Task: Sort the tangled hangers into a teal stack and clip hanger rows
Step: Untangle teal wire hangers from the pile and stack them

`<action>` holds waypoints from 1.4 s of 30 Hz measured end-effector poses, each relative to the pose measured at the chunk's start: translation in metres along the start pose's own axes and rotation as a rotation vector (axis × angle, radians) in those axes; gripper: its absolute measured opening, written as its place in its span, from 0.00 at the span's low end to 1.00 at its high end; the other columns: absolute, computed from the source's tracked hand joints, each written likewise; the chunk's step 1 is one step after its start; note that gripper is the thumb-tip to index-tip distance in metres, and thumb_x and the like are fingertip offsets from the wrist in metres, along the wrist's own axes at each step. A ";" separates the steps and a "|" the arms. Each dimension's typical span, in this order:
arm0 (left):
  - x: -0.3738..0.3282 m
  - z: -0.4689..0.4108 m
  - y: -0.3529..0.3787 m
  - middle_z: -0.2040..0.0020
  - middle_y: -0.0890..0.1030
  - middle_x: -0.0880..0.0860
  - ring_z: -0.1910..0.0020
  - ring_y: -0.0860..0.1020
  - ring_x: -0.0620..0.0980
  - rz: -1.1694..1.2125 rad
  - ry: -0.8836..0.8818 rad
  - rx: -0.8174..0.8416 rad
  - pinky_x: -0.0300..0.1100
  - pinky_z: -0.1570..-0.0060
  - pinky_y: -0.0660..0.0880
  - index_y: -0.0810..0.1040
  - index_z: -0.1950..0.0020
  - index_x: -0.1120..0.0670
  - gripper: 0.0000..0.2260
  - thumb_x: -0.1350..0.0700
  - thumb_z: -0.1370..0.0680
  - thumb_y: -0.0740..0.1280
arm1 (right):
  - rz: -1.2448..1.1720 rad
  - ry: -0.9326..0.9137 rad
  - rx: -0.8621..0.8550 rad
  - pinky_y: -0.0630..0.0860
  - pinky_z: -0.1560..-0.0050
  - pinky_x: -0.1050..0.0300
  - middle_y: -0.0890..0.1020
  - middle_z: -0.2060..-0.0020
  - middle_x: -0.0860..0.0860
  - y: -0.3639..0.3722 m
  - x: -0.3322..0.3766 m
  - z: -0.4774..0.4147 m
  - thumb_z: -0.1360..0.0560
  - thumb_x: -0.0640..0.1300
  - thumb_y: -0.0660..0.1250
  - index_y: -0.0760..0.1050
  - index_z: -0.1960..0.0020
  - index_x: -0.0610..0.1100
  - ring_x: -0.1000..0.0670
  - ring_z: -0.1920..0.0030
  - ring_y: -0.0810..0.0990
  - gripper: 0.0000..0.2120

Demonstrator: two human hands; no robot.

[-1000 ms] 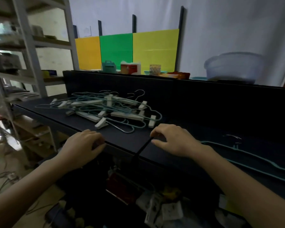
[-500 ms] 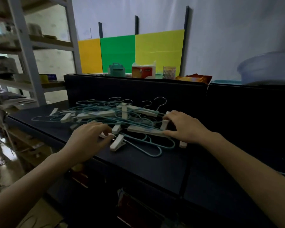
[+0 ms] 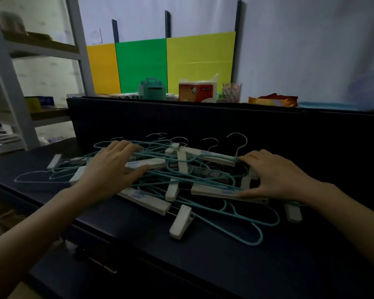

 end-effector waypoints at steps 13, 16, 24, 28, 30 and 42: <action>0.087 -0.079 0.061 0.27 0.62 0.49 0.30 0.63 0.50 0.274 0.027 0.536 0.46 0.33 0.62 0.59 0.27 0.46 0.51 0.22 0.46 0.56 | -0.237 0.166 0.020 0.66 0.38 0.61 0.62 0.43 0.62 -0.003 -0.007 -0.002 0.53 0.84 0.53 0.62 0.32 0.53 0.59 0.43 0.62 0.57; 0.093 -0.087 0.068 0.32 0.65 0.46 0.34 0.66 0.48 0.342 0.067 0.523 0.42 0.38 0.65 0.63 0.30 0.45 0.48 0.23 0.45 0.60 | -0.290 0.215 0.005 0.68 0.38 0.59 0.64 0.43 0.62 -0.006 -0.006 0.000 0.54 0.83 0.56 0.63 0.33 0.54 0.58 0.42 0.66 0.55; 0.098 -0.097 0.077 0.43 0.66 0.44 0.42 0.68 0.46 0.453 0.125 0.475 0.42 0.42 0.66 0.68 0.37 0.48 0.44 0.24 0.47 0.63 | -0.424 0.339 -0.098 0.68 0.43 0.63 0.68 0.45 0.67 -0.018 -0.001 0.022 0.53 0.81 0.61 0.64 0.38 0.64 0.61 0.43 0.70 0.47; 0.100 -0.099 0.072 0.47 0.68 0.44 0.46 0.69 0.46 0.452 0.167 0.415 0.41 0.46 0.66 0.69 0.45 0.46 0.44 0.20 0.51 0.60 | -0.502 0.362 -0.166 0.68 0.51 0.69 0.69 0.45 0.69 -0.024 0.003 0.032 0.50 0.77 0.65 0.65 0.41 0.67 0.68 0.43 0.69 0.39; 0.100 -0.100 0.066 0.47 0.68 0.45 0.47 0.69 0.47 0.449 0.190 0.373 0.41 0.48 0.66 0.69 0.45 0.47 0.45 0.19 0.53 0.59 | -0.519 0.369 -0.192 0.69 0.51 0.68 0.70 0.44 0.68 -0.027 0.007 0.036 0.47 0.75 0.67 0.67 0.41 0.65 0.66 0.42 0.70 0.38; 0.067 -0.111 0.008 0.49 0.69 0.47 0.52 0.69 0.47 0.484 0.306 0.020 0.44 0.51 0.69 0.72 0.41 0.52 0.49 0.20 0.50 0.57 | -0.500 0.446 -0.350 0.70 0.40 0.58 0.72 0.40 0.58 -0.041 0.016 0.056 0.42 0.67 0.69 0.69 0.33 0.52 0.57 0.41 0.72 0.41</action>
Point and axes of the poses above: each hand's wrist, its own z-axis away from the middle knuckle, its own y-axis out of the palm, x = y × z, the point moved 6 cm from there along -z, towards the middle knuckle
